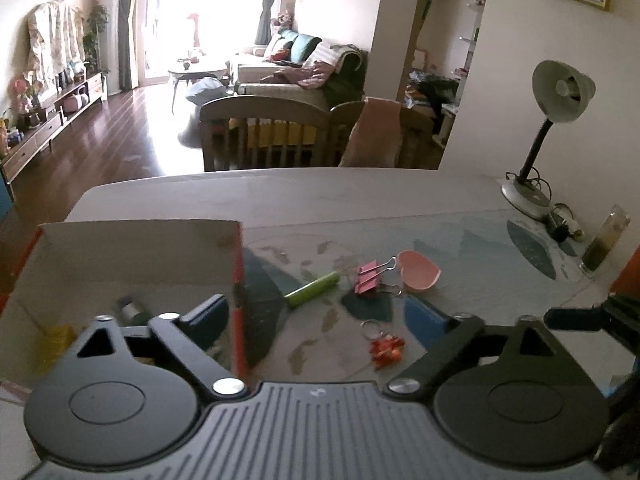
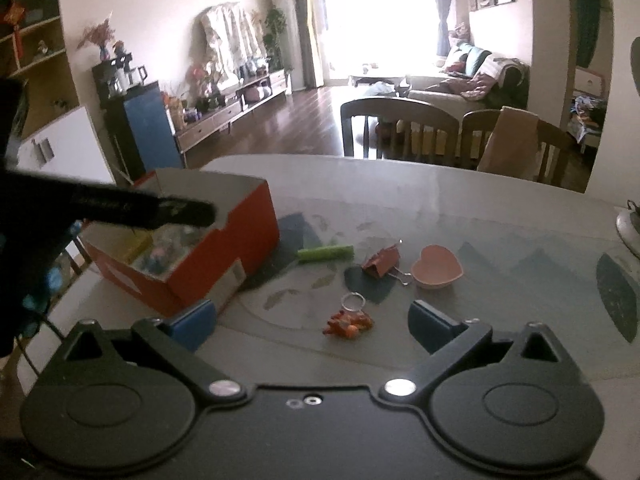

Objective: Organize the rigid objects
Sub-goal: 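Withdraw both grippers from the box toward the remaining table items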

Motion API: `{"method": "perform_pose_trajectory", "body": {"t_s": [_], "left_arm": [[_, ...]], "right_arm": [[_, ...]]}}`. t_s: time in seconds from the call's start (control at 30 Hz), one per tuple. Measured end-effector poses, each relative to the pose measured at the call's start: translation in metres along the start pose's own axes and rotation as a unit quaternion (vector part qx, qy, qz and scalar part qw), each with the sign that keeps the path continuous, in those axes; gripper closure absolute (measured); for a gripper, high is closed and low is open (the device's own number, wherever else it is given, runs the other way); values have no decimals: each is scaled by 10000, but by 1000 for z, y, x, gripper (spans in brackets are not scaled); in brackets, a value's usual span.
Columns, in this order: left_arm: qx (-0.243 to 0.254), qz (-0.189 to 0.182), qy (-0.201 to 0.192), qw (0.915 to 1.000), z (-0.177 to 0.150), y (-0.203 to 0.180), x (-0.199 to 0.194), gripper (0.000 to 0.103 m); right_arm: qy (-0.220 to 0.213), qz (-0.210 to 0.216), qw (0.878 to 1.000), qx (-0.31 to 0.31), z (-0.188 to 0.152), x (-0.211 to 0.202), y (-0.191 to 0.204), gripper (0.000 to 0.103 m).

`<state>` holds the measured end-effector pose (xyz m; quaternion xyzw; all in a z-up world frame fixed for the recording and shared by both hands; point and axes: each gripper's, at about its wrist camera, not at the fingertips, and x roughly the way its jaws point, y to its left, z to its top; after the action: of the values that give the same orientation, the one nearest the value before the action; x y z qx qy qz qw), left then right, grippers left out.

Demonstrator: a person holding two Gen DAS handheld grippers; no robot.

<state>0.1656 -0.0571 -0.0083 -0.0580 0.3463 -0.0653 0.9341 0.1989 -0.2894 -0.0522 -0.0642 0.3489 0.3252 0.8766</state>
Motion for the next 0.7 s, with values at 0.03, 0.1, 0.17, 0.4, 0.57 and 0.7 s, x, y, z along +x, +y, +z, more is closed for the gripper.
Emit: {"method": "perform_pose_trajectory", "body": {"t_s": [0.03,0.1,0.17,0.4,0.57,0.7], "left_arm": [[20,12,0,10000,1,-5,5,2],[87,6,51,9999,3,-13,21,2],[104,74,163,9998,5,-19,39,2],[238,259,467,9983,14,-34,97,2],[504,287,695,9959,12,-44,130,2],[673,291,793,9942,13,-46,151,2]], "right_arm": [[36,15,10000,-55,-1,4,-3,1],[116,41,9998,-142,-4,11,-9,1],[196,80,9995,-253,-6,21,-14,1],[491,82,9973,-537,-14,60,-29,5],[657,137,9961,-567,-18,85,-39,8],[761,238,9948,-633,-18,101,-40,12]]}}
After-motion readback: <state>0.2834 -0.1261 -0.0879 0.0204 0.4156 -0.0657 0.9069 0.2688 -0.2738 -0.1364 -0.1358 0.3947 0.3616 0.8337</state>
